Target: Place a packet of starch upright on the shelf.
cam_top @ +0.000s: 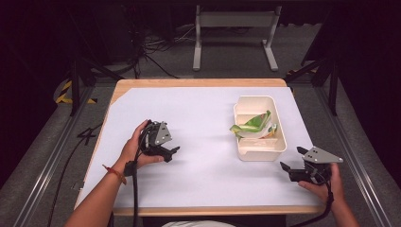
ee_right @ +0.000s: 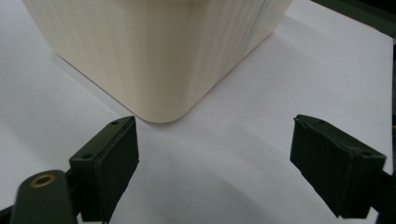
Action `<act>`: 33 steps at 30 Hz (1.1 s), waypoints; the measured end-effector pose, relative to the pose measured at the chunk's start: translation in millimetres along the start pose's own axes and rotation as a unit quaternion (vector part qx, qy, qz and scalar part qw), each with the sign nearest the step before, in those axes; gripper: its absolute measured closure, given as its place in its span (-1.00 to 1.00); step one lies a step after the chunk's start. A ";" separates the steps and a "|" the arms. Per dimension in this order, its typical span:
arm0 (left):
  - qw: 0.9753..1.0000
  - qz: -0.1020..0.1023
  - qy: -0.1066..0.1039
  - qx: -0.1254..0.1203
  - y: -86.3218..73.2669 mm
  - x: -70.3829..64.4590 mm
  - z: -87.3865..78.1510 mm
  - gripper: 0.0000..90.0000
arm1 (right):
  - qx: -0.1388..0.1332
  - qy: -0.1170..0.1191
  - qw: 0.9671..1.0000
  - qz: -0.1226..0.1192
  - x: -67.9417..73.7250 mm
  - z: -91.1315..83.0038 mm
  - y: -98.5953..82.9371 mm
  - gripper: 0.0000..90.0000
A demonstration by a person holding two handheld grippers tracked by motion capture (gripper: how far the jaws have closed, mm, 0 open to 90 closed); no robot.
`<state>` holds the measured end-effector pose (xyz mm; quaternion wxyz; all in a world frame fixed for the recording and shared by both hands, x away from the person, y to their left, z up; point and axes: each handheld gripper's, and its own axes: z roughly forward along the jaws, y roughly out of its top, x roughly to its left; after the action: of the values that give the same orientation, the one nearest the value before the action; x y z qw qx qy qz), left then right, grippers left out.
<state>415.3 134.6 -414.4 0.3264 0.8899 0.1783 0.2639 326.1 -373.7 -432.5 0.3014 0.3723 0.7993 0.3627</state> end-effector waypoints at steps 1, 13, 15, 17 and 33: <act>1.000 -0.004 0.002 0.001 -3.9 -0.2 -1.5 -0.85 | 0.000 0.000 1.000 0.000 0.0 -0.1 0.0 -0.67; 0.999 -0.028 0.026 0.017 -42.8 7.4 -19.6 -0.86 | 0.006 -0.001 1.000 -0.004 0.7 1.0 -0.8 -0.67; 0.999 -0.036 0.033 0.022 -49.1 7.1 -23.5 -0.86 | 0.006 -0.001 1.000 -0.003 0.6 1.1 -0.8 -0.67; 0.998 -0.048 0.031 0.015 -55.0 8.6 -28.1 -0.86 | 0.007 -0.003 1.000 -0.004 0.7 1.5 -1.0 -0.67; 0.992 -0.120 0.029 -0.002 -97.1 17.1 -57.9 -0.86 | 0.010 -0.007 1.000 -0.007 1.3 2.5 -1.2 -0.67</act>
<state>380.9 241.4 -436.4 0.3518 0.8535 0.2928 0.2492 326.7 -372.3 -435.1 0.3058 0.3725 0.8032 0.3501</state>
